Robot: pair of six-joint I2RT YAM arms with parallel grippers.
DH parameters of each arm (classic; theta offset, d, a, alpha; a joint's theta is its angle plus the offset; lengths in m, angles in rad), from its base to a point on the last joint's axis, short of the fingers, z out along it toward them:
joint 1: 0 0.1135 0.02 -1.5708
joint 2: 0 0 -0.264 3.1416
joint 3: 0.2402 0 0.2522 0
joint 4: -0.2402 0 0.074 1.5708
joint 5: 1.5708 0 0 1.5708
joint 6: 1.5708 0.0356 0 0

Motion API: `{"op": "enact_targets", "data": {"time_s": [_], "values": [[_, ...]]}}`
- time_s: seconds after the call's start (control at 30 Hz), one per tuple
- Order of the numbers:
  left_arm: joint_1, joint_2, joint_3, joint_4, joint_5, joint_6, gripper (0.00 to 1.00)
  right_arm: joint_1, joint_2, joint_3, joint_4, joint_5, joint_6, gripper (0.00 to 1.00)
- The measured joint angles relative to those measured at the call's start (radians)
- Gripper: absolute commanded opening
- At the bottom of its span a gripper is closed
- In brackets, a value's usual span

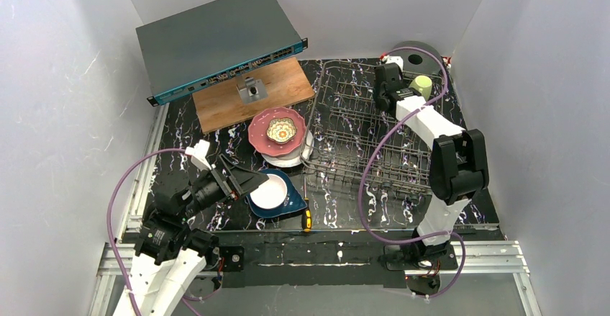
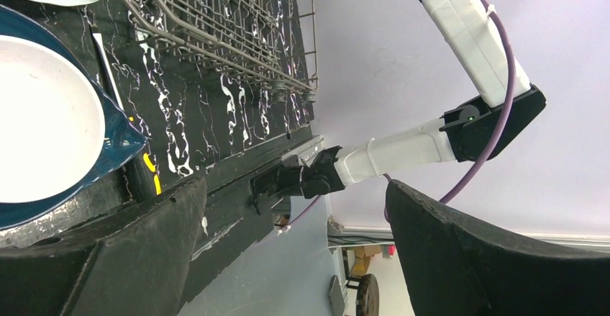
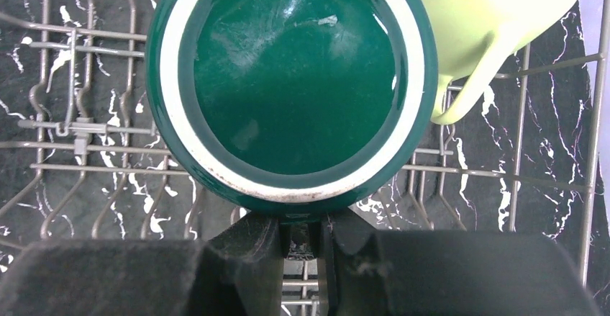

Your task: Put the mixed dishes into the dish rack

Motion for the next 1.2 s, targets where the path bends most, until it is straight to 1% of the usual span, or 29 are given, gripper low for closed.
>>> {"op": "enact_targets", "data": {"time_s": [0.2, 0.37, 0.57, 1.2], "values": [[0.0, 0.0, 0.005, -0.018, -0.004, 0.001, 0.95, -0.057, 0.034, 0.024, 0.0, -0.04, 0.008, 0.01], [0.0, -0.006, 0.005, -0.037, -0.011, 0.001, 0.95, -0.093, 0.114, 0.09, 0.002, -0.066, 0.008, 0.01], [0.0, -0.019, 0.007, -0.056, -0.016, 0.0, 0.95, -0.114, 0.192, 0.141, -0.003, -0.098, 0.008, 0.01], [0.0, -0.018, 0.017, -0.064, -0.023, 0.0, 0.95, -0.146, 0.303, 0.237, -0.034, -0.133, -0.001, 0.02]]}}
